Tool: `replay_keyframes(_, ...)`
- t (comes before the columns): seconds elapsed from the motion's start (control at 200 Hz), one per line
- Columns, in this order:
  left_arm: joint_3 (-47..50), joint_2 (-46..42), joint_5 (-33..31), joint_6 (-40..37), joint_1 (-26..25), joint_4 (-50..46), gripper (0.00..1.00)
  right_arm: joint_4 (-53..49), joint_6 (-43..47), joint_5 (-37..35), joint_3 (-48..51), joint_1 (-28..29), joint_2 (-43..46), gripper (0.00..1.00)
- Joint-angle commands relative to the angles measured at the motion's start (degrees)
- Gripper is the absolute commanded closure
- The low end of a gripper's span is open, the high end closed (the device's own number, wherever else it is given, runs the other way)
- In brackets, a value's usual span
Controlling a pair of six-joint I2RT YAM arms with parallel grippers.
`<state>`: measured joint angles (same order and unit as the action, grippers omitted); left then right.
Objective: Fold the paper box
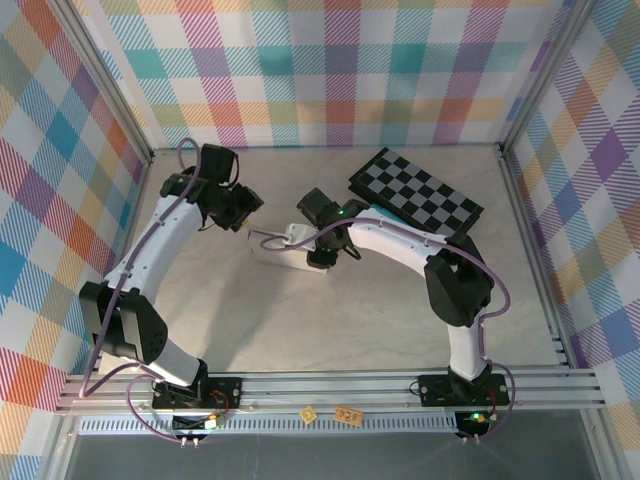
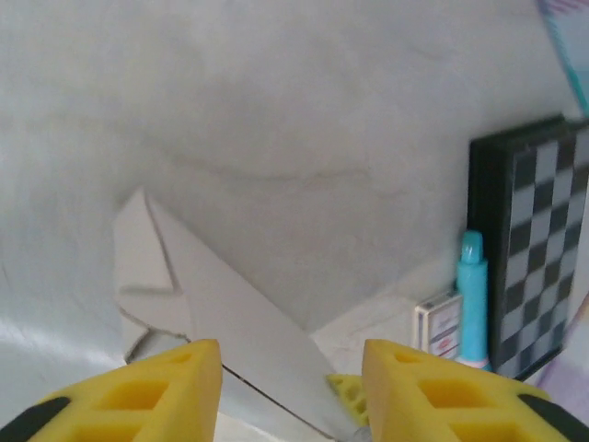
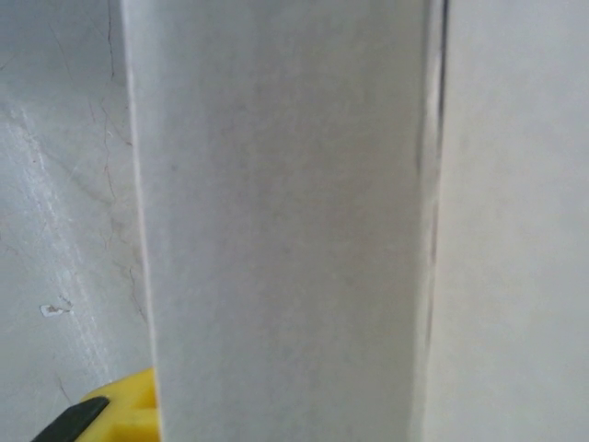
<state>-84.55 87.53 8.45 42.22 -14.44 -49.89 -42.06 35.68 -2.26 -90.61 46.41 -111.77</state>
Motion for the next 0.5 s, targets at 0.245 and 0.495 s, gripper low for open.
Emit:
replay_keyframes(0.245, 8.3, -5.9, 3.5, -45.8, -1.7, 4.0, 0.55, -6.3, 4.3, 6.9, 4.2, -4.3, 4.4, 0.75)
replay_keyframes(0.495, 8.5, -3.3, 7.4, -51.7, -2.6, 5.5, 0.54, -6.3, 4.7, 8.2, 5.6, -5.1, 5.6, 0.75)
